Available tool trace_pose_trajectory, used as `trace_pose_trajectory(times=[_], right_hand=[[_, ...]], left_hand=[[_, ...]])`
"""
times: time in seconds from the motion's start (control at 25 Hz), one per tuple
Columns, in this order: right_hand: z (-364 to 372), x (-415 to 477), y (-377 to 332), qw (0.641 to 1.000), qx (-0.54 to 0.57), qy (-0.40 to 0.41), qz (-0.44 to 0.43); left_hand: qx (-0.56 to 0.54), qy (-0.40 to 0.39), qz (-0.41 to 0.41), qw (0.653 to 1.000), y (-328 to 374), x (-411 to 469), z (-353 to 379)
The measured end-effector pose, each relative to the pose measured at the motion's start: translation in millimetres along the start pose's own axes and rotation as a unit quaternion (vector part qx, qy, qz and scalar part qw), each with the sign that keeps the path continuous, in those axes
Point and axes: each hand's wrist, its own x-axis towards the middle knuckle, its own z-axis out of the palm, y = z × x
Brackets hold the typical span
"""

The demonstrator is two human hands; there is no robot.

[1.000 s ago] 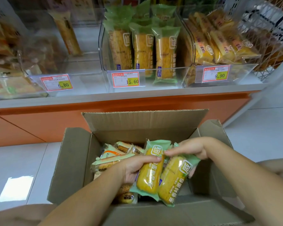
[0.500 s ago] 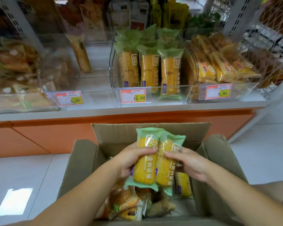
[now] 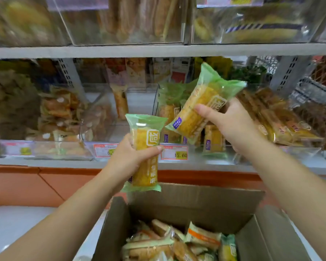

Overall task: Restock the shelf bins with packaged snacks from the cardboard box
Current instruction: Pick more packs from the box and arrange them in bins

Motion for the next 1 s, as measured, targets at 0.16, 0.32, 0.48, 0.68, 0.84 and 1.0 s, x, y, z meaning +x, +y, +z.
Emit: trace_pose_trajectory(times=[0.16, 0.32, 0.48, 0.68, 0.84, 1.0], right_hand=[[44.9, 37.6, 31.3, 0.98, -0.143, -0.133, 0.035], [62.9, 54.7, 47.9, 0.948, -0.152, -0.258, 0.11], [63.6, 65.7, 58.2, 0.956, -0.182, -0.189, 0.133], [67.2, 60.5, 56.5, 0.955, -0.147, -0.202, 0.162], [59.1, 59.2, 53.4, 0.948, -0.188, -0.208, 0.149], [46.5, 51.4, 46.3, 0.942, -0.233, -0.174, 0.17]], left_hand=[[0.041, 0.028, 0.028, 0.998, -0.4, 16.7, -10.0], [0.047, -0.002, 0.01, 0.999, -10.0, 28.1, -15.9], [0.038, -0.017, 0.001, 0.999, -13.9, 32.3, -17.3], [0.039, -0.012, -0.005, 0.999, -11.0, 29.0, -12.5], [0.025, -0.015, -0.005, 1.0, -4.5, 22.3, -7.1], [-0.004, -0.031, 0.003, 1.0, 3.6, 17.3, 8.3]])
